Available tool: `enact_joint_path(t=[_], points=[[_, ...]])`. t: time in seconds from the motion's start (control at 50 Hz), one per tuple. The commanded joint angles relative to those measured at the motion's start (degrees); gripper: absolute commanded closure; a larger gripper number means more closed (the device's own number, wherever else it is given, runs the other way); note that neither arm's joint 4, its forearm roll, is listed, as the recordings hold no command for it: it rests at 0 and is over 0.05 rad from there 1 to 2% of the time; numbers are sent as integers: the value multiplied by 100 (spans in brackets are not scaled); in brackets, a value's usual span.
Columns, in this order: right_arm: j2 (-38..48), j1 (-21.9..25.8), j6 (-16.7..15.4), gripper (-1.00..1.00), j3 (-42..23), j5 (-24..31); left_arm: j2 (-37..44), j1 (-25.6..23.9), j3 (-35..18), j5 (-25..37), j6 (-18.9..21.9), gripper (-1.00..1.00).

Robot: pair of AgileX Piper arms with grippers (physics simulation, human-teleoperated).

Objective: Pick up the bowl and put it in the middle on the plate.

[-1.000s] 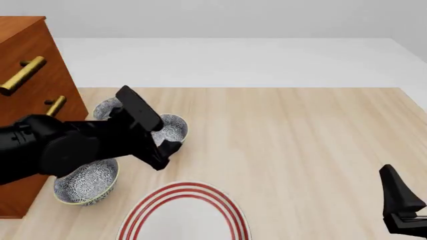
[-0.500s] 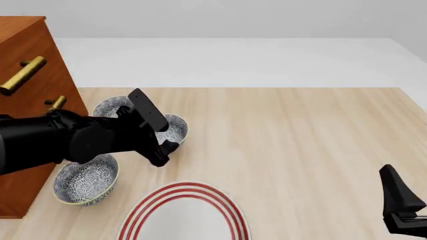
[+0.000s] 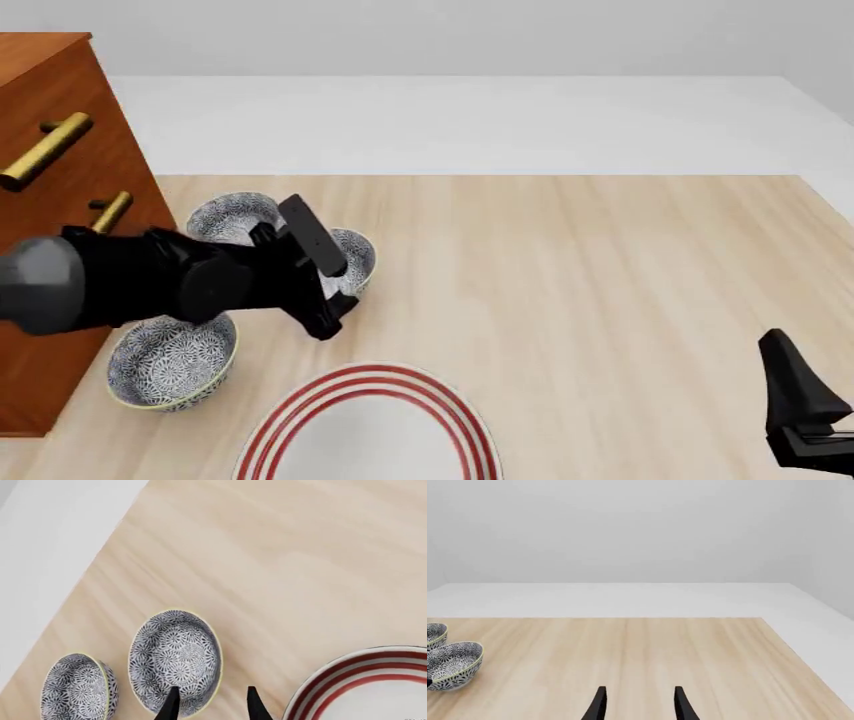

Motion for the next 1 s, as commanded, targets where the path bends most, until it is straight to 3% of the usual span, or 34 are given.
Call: enact_joint_path(t=[0.02,0.12,0.48,0.8,1.0], points=[[0,0,2,-100,1,1,355,50,94,-246,245,-100],[-9,0,-1,-100,-2,9,488,27,31,-251,104,-100],[4,-1,0,-100,1,-4,859,221,18,-479,394,-100],[3,0,3,-100,1,-4,993,123,-116,-406,254,-100],[4,0,3,-100,2,-4,1031,173,-88,-433,392,-100]])
